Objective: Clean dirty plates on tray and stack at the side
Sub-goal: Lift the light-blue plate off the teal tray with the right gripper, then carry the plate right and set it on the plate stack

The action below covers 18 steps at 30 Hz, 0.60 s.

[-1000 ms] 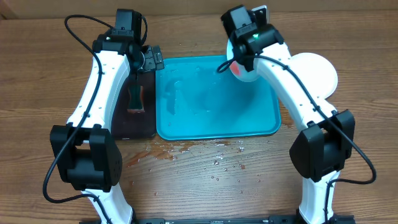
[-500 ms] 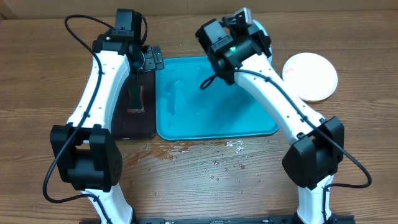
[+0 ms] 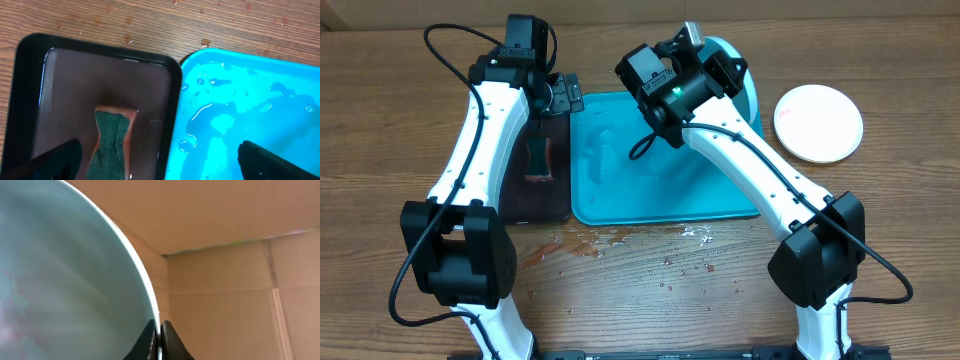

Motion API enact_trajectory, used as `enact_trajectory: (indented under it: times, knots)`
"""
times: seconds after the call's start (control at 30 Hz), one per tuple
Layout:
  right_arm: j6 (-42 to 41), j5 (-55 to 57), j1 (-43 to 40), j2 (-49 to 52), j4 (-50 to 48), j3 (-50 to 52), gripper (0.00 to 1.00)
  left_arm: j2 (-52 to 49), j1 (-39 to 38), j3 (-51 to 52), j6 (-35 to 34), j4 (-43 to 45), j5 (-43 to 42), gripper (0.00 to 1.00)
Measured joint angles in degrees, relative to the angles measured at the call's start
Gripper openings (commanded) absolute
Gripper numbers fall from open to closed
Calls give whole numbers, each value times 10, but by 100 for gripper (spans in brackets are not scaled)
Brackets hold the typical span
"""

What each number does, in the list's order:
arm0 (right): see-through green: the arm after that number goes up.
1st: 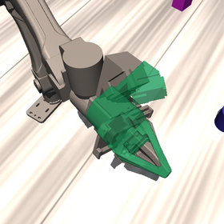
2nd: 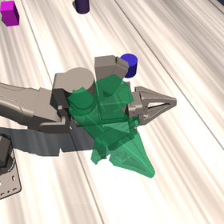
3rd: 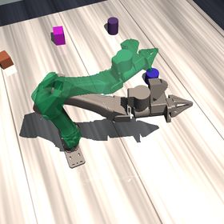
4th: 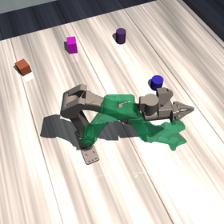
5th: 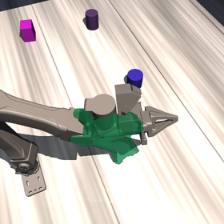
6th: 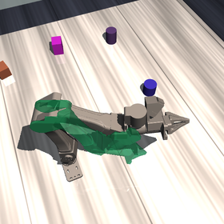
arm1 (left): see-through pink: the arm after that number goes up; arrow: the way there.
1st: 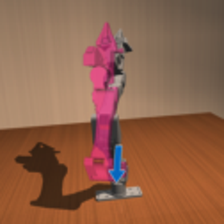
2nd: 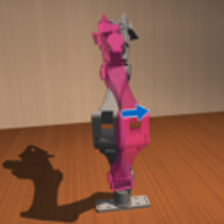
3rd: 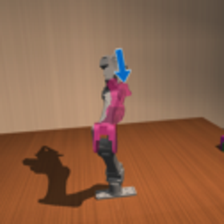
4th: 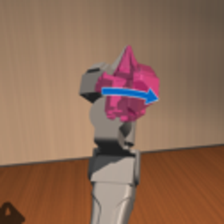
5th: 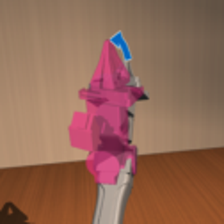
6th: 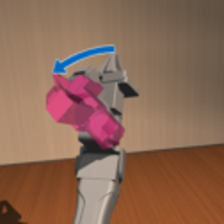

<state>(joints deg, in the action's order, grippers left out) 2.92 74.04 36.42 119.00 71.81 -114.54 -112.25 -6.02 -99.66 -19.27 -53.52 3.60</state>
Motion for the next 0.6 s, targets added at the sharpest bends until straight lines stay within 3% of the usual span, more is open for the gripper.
enact_trajectory:
  times: [0.3,0.6]
  knots:
    - [6,103,1,0,39,0,4,0,0,0,0,0,0,100]
    - [7,134,19,0,49,0,4,0,0,0,0,0,0,100]
